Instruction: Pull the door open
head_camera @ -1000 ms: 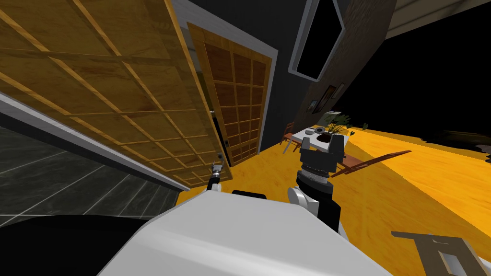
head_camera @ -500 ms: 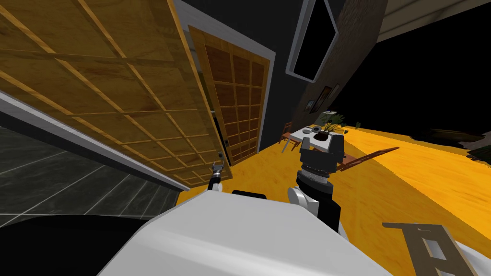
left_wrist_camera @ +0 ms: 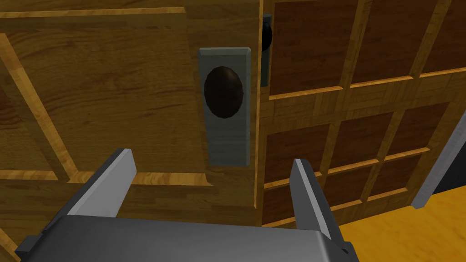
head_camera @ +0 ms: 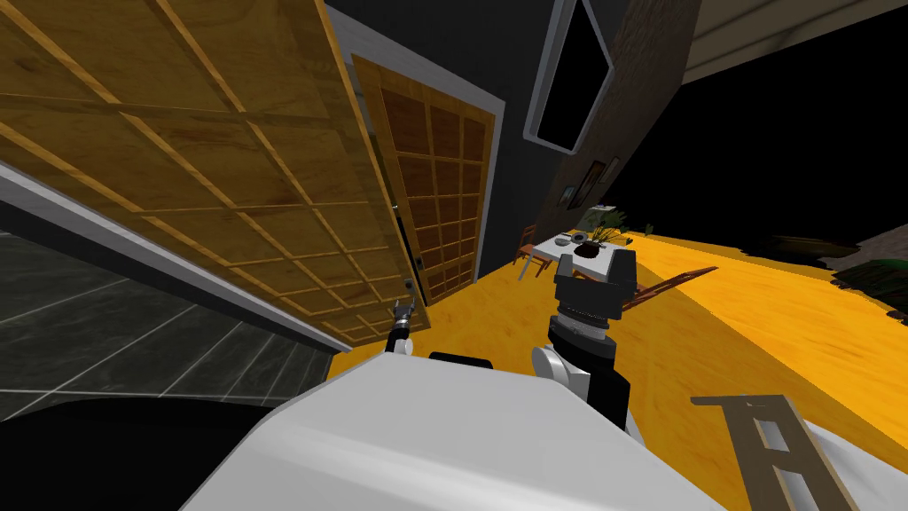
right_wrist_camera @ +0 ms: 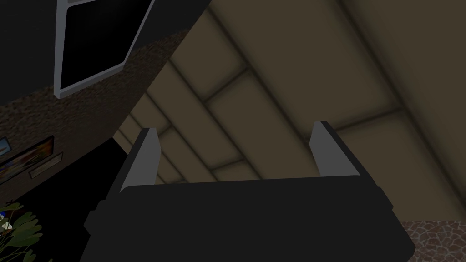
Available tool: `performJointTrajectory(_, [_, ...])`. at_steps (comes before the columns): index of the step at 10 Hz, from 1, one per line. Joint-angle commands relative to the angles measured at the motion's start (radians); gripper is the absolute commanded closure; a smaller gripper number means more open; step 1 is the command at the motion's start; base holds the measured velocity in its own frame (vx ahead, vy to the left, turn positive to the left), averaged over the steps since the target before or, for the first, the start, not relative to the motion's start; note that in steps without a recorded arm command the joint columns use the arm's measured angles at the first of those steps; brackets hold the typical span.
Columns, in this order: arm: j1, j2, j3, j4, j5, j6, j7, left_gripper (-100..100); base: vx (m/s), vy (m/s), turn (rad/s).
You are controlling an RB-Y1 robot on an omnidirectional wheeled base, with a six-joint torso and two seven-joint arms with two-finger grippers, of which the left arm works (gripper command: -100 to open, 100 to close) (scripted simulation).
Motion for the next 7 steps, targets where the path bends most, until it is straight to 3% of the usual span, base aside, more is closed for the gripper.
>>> performJointTrajectory(1, [0.0, -0.003, -0.007, -0.003, 0.017, 0.002, 0.037, -100, -0.08, 0.014, -0.04])
performJointTrajectory(3, [0.0, -0.004, -0.007, -0.003, 0.018, 0.002, 0.038, -100, -0.047, 0.008, -0.017])
performJointTrajectory(4, [0.011, 0.023, -0.003, 0.006, 0.025, -0.007, 0.071, -100, 0.127, -0.019, -0.102])
performJointTrajectory(7, [0.028, 0.059, 0.003, 0.019, 0.034, -0.019, 0.111, -100, 0.208, 0.02, -0.095])
